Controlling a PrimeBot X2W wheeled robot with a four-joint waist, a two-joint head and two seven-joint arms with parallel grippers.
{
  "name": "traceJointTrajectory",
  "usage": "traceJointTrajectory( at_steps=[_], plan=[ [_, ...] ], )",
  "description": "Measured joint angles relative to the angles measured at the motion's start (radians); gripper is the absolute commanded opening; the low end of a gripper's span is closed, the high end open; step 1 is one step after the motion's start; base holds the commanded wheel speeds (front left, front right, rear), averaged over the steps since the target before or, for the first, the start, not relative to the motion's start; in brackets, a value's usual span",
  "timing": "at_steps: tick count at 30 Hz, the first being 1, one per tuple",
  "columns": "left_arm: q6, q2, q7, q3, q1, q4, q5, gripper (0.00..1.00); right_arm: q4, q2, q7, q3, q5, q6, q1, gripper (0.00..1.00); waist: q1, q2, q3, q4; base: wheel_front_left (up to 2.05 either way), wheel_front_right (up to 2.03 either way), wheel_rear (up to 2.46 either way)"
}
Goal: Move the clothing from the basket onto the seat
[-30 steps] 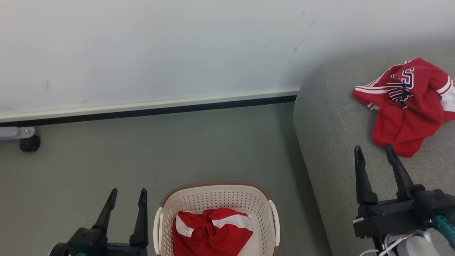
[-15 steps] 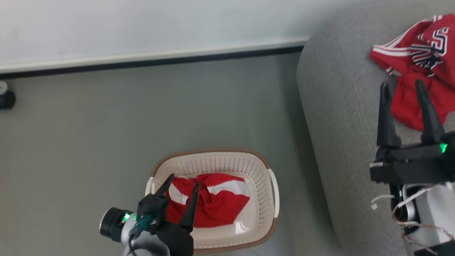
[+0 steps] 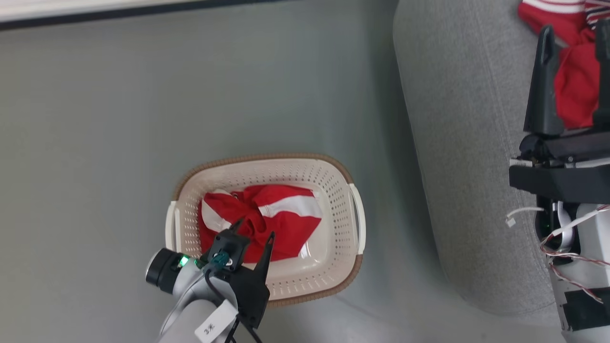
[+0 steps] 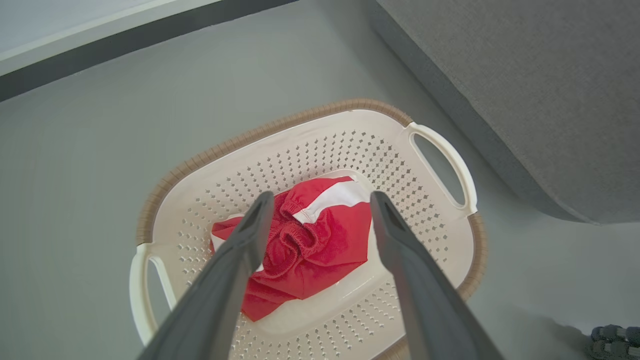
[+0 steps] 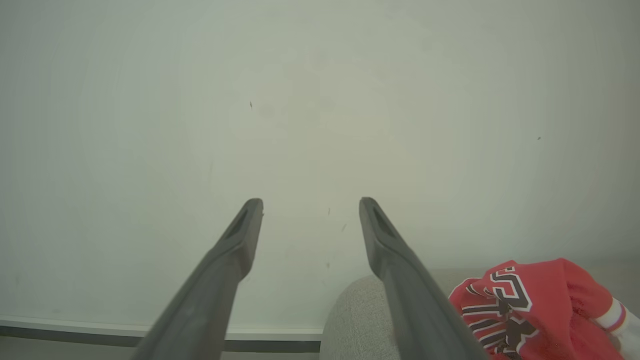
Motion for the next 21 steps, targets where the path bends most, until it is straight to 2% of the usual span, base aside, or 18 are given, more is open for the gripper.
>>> traceJointTrajectory(
  at_steps=[21],
  plan=[
    [0.009, -0.010, 0.022, -0.018, -0.259, 0.178, 0.014, 1.00, -0.140, 0.006, 0.001, 0.011, -0.022, -0.001, -0.221, 1.00, -0.0001, 0.0001, 0.297, -0.045, 0.00, 0.00, 0.00]
  ],
)
